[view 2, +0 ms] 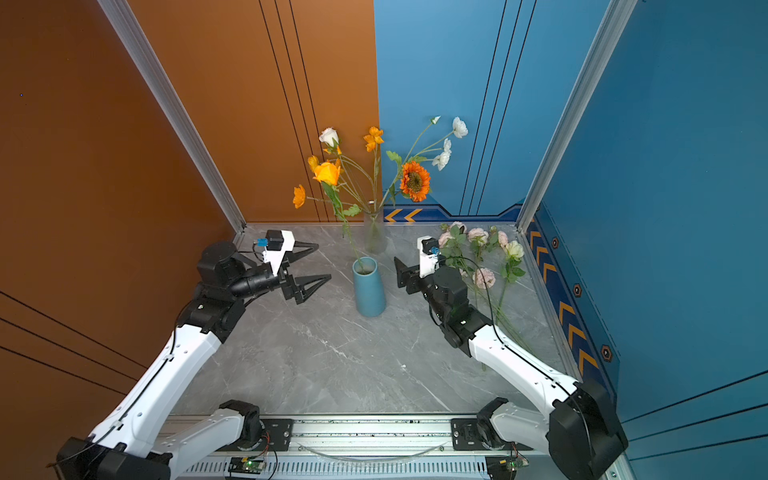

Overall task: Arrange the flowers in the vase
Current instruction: 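Open the right gripper and move it back to the pink roses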

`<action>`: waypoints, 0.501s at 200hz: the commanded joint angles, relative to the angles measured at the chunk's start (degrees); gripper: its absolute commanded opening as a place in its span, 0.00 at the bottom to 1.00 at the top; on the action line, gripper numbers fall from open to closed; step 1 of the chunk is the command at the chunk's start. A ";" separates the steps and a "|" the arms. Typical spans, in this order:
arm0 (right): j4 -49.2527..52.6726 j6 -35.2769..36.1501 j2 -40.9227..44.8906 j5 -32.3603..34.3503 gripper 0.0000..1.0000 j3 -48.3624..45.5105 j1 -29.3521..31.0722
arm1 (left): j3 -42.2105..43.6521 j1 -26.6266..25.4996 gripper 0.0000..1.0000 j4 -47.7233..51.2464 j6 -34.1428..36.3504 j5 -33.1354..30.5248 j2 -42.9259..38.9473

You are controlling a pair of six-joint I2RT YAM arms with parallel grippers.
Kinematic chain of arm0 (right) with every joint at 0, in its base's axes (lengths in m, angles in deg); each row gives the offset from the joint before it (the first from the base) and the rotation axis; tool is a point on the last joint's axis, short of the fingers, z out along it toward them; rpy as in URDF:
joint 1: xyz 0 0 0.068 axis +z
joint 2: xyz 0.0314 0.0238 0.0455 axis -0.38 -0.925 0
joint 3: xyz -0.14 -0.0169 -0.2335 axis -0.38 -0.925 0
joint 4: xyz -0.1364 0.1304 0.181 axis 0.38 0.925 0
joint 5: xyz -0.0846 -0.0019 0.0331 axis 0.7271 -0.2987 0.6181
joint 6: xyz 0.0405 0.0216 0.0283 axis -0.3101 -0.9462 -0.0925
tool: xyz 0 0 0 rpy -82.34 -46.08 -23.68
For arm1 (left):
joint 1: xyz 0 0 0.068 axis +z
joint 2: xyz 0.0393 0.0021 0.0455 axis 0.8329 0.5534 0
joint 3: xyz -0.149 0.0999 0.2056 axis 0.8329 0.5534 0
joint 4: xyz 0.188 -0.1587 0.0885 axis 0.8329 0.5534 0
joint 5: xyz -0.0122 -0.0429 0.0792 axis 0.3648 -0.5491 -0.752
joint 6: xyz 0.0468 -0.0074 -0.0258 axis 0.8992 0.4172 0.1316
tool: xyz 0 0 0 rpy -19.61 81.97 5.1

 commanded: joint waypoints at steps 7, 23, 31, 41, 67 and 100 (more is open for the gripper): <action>27.16 -12.45 3.12 3.07 0.85 3.17 -12.24 | -0.41 -3.78 0.98 -0.42 -2.34 -2.96 2.87; 33.71 -13.63 2.36 -1.23 0.83 3.59 -20.10 | -0.44 -6.89 0.98 -0.36 -2.75 -3.86 4.55; 35.85 -13.55 1.11 -4.36 0.82 3.87 -23.50 | -0.36 -8.69 0.98 -0.40 -2.75 -4.34 5.34; 38.27 -12.86 -1.51 -7.34 0.80 4.64 -26.47 | -0.28 -10.82 0.98 -0.12 -2.49 -5.07 6.26; 42.65 -10.67 -10.24 -13.46 0.65 7.64 -30.87 | -4.22 -16.59 0.98 11.16 5.13 -10.03 9.22; 40.65 -8.52 -18.25 -13.82 0.61 8.20 -31.78 | -6.92 -21.65 0.98 20.73 11.79 -17.18 11.21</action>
